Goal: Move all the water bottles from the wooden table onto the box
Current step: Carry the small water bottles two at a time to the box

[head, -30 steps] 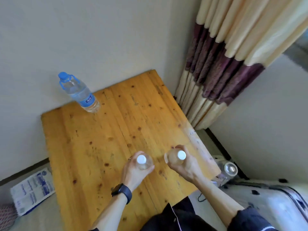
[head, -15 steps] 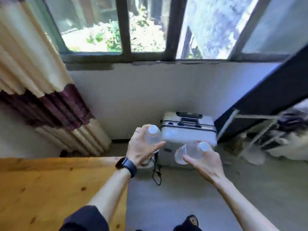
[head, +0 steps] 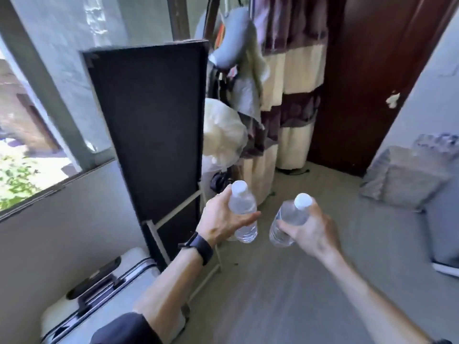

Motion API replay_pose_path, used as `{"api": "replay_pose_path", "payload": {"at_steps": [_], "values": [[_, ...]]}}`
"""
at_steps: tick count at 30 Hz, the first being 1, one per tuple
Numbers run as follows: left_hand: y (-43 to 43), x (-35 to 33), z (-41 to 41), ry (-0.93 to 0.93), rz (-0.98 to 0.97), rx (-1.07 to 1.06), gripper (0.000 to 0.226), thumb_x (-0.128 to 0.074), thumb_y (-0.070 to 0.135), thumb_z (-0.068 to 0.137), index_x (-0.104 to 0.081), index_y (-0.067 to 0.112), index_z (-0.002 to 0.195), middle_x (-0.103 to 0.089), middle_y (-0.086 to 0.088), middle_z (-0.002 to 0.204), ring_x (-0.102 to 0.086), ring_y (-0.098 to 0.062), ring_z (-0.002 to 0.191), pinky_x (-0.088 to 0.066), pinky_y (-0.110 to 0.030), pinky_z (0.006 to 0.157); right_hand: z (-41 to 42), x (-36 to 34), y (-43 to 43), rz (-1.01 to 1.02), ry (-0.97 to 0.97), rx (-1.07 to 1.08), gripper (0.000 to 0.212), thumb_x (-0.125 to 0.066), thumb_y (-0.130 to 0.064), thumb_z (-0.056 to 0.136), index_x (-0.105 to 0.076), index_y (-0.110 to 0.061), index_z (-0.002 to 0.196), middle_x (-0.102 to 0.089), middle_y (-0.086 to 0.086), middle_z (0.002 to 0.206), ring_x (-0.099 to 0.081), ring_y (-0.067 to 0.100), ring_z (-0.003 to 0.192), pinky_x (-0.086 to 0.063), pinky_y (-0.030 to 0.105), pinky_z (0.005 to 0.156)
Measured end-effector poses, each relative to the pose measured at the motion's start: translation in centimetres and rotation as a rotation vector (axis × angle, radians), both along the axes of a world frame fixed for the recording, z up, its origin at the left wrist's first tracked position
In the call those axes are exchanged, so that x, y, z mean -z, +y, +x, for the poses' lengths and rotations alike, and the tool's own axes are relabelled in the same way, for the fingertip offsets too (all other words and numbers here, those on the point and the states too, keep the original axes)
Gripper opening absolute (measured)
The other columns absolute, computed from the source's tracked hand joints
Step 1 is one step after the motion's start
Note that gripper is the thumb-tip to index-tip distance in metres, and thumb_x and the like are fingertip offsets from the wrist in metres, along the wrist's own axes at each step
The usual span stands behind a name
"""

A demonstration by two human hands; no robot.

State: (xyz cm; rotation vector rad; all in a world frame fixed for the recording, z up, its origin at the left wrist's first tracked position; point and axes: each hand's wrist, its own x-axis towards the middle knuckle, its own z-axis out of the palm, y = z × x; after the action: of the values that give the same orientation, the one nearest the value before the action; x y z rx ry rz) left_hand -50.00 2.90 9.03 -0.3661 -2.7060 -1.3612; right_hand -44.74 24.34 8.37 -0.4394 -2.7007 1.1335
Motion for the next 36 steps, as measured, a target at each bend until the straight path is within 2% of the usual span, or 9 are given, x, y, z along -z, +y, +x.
{"api": "replay_pose_path", "payload": {"at_steps": [4,9,12,19,21,23,25,30,36], "values": [[9.5,-1.3,-5.1,0.014,-0.014,0.162,0.051,-0.084,0.06,0.063,-0.054,0.037,0.098,-0.067,0.018,0.083,-0.061,0.009,0.078,-0.041,-0.005,0.061,-2.1,-1.7,8.6,0.031,0.035,0.157,0.062,-0.08,-0.057,0.067,-0.049,-0.032,0.115,-0.064,-0.005,0.091,-0.064,0.029,0.091,-0.05,0.032,0.075],[20.8,-2.9,-10.5,0.012,-0.055,0.309,0.053,-0.082,0.064,0.063,-0.056,0.036,0.099,-0.069,0.016,0.08,-0.064,0.006,0.076,-0.052,-0.019,0.068,-3.1,-3.6,18.6,0.036,0.095,0.334,0.053,-0.079,-0.058,0.064,-0.049,-0.034,0.1,-0.065,-0.009,0.084,-0.064,0.027,0.085,-0.053,0.035,0.074],[27.4,-3.7,-13.6,-0.006,-0.069,0.405,0.052,-0.082,0.063,0.064,-0.056,0.035,0.1,-0.069,0.016,0.077,-0.064,0.009,0.071,-0.048,-0.01,0.064,-3.9,-4.6,23.9,0.04,0.134,0.442,0.049,-0.08,-0.057,0.066,-0.047,-0.038,0.098,-0.06,-0.017,0.07,-0.058,0.024,0.079,-0.048,0.033,0.07],[42.4,-4.8,-22.0,0.02,-0.094,0.552,0.053,-0.079,0.067,0.065,-0.053,0.037,0.101,-0.068,0.013,0.084,-0.065,0.002,0.075,-0.054,-0.024,0.074,-9.2,-6.6,36.5,0.125,0.12,0.58,0.045,-0.078,-0.056,0.073,-0.05,-0.04,0.105,-0.049,-0.03,0.043,-0.052,0.009,0.064,-0.039,0.031,0.065],[46.4,-4.9,-25.3,0.035,-0.102,0.589,0.054,-0.077,0.07,0.063,-0.053,0.04,0.101,-0.068,0.014,0.087,-0.066,-0.001,0.078,-0.054,-0.023,0.075,-11.8,-6.8,40.2,0.16,0.135,0.605,0.05,-0.077,-0.06,0.071,-0.051,-0.036,0.107,-0.052,-0.027,0.048,-0.063,0.024,0.083,-0.046,0.033,0.07],[50.5,-5.2,-28.5,0.041,-0.117,0.62,0.057,-0.075,0.073,0.061,-0.053,0.04,0.102,-0.068,0.015,0.09,-0.065,-0.001,0.081,-0.055,-0.027,0.078,-14.4,-7.0,43.9,0.182,0.12,0.64,0.056,-0.073,-0.069,0.067,-0.048,-0.037,0.105,-0.064,-0.016,0.07,-0.065,0.032,0.098,-0.051,0.036,0.075],[54.4,-5.8,-31.6,0.052,-0.111,0.635,0.06,-0.074,0.075,0.059,-0.054,0.04,0.103,-0.068,0.016,0.092,-0.065,-0.004,0.087,-0.056,-0.031,0.081,-17.0,-7.3,47.8,0.204,0.114,0.65,0.056,-0.07,-0.073,0.065,-0.044,-0.037,0.1,-0.068,-0.004,0.085,-0.065,0.034,0.098,-0.053,0.038,0.076],[64.0,-6.6,-38.3,0.057,-0.075,0.675,0.057,-0.077,0.071,0.059,-0.055,0.04,0.101,-0.068,0.016,0.091,-0.065,-0.005,0.086,-0.056,-0.033,0.081,-22.1,-8.2,56.0,0.215,0.103,0.72,0.056,-0.071,-0.069,0.068,-0.043,-0.033,0.099,-0.056,-0.011,0.074,-0.062,0.034,0.098,-0.048,0.037,0.071],[74.1,-5.5,-44.9,0.05,-0.094,0.713,0.062,-0.077,0.072,0.06,-0.056,0.041,0.109,-0.066,0.017,0.094,-0.064,-0.008,0.092,-0.055,-0.031,0.083,-28.0,-6.5,66.2,0.188,0.101,0.749,0.058,-0.071,-0.074,0.065,-0.042,-0.042,0.104,-0.065,-0.002,0.086,-0.063,0.033,0.094,-0.05,0.037,0.071]]}}
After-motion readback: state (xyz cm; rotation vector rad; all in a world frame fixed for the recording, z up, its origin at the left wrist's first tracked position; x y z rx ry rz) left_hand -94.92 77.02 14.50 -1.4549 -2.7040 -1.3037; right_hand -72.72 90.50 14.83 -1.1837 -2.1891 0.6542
